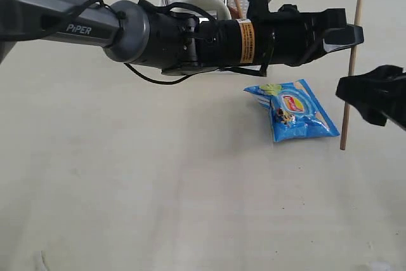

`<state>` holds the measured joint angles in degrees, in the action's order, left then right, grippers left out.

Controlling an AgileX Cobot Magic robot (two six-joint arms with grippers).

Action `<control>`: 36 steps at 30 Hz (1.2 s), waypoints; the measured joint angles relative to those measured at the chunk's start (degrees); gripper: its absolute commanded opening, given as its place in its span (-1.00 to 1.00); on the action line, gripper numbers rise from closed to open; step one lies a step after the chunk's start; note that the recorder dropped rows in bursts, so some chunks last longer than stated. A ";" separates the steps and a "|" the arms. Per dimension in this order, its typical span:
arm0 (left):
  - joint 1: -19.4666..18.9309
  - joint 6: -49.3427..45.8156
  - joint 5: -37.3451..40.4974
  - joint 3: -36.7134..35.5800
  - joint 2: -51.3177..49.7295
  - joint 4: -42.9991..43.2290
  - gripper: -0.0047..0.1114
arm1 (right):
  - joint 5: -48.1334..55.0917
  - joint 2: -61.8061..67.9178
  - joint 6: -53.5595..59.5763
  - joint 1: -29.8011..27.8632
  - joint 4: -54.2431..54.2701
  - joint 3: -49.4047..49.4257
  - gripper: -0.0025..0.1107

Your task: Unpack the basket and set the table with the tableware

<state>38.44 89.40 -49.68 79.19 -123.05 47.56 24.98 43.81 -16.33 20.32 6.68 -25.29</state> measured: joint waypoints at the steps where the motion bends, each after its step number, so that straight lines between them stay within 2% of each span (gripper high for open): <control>1: 0.00 -0.13 0.00 0.00 0.00 0.00 -0.92 | 0.00 1.82 -0.13 0.00 0.00 -0.15 0.07; 4: 0.00 -0.35 0.00 0.00 0.00 0.11 -0.92 | -0.83 6.69 -0.24 0.00 0.00 -0.15 0.07; 7: 0.00 -0.35 0.00 0.00 0.00 0.35 -0.92 | -5.16 11.09 -0.24 0.00 0.00 -0.15 -0.09; 10: 0.00 -0.35 0.57 0.00 0.00 1.12 -0.92 | -7.24 13.00 -0.24 0.00 0.00 -0.15 -0.16; 12: 0.00 -0.35 0.57 0.00 0.00 1.12 -0.92 | -7.79 13.11 -0.24 0.00 0.00 -0.15 -0.36; 13: 0.00 -0.35 0.57 0.00 0.00 1.12 -0.92 | -7.94 13.11 -0.24 0.00 0.00 -0.15 -0.57; 16: 0.00 -0.35 0.57 0.00 0.00 1.12 -0.92 | -8.67 13.11 -0.24 0.00 -0.12 -0.15 -0.96; 19: 0.00 -0.35 0.57 0.00 0.00 1.12 -0.85 | -8.76 13.19 -0.81 -0.20 -0.28 -0.15 -0.96; 22: -0.32 0.13 0.57 0.00 0.00 1.45 -0.32 | -8.50 13.19 -0.81 -0.20 -0.55 -0.29 -0.96; 23: -0.48 0.71 0.33 0.00 0.00 2.17 0.13 | -7.62 13.19 -0.81 -0.20 -1.33 -0.77 -0.96; 25: -2.05 2.47 -2.34 0.00 0.00 5.15 0.49 | -3.30 13.19 -1.97 -0.20 -4.05 -3.39 -0.96; 26: -2.91 2.69 -3.78 0.00 0.00 6.14 0.55 | -1.06 13.19 -2.68 -0.20 -5.33 -4.51 -0.96; 27: -4.69 3.80 -6.27 0.00 0.10 7.51 0.51 | 2.03 13.19 -3.86 -0.20 -6.68 -6.81 -0.96; 29: -8.04 7.30 -10.92 0.00 0.10 10.25 0.25 | 7.69 13.19 -4.74 -0.20 -9.47 -9.92 -0.96; 30: -9.19 8.31 -13.00 0.00 0.10 11.24 -0.05 | 9.77 13.19 -5.08 -0.20 -10.52 -10.87 -0.96; 31: -11.27 9.52 -16.72 0.00 0.10 13.08 -0.27 | 13.52 13.19 -5.52 -0.20 -12.36 -12.37 -0.96; 33: -13.20 11.10 -18.54 0.00 0.22 14.64 -0.80 | 16.52 13.19 -6.12 -0.20 -13.61 -13.49 -0.96; 34: -14.20 12.29 -18.88 0.00 0.44 15.86 -0.90 | 17.89 13.19 -6.27 -0.20 -13.97 -13.73 -0.96; 36: -15.98 13.45 -18.99 0.00 1.18 18.73 -0.92 | 20.24 13.19 -6.35 -0.20 -13.97 -13.83 -0.96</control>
<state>22.47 102.85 -68.67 79.19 -121.87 66.30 45.22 57.00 -22.69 20.11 -7.30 -39.12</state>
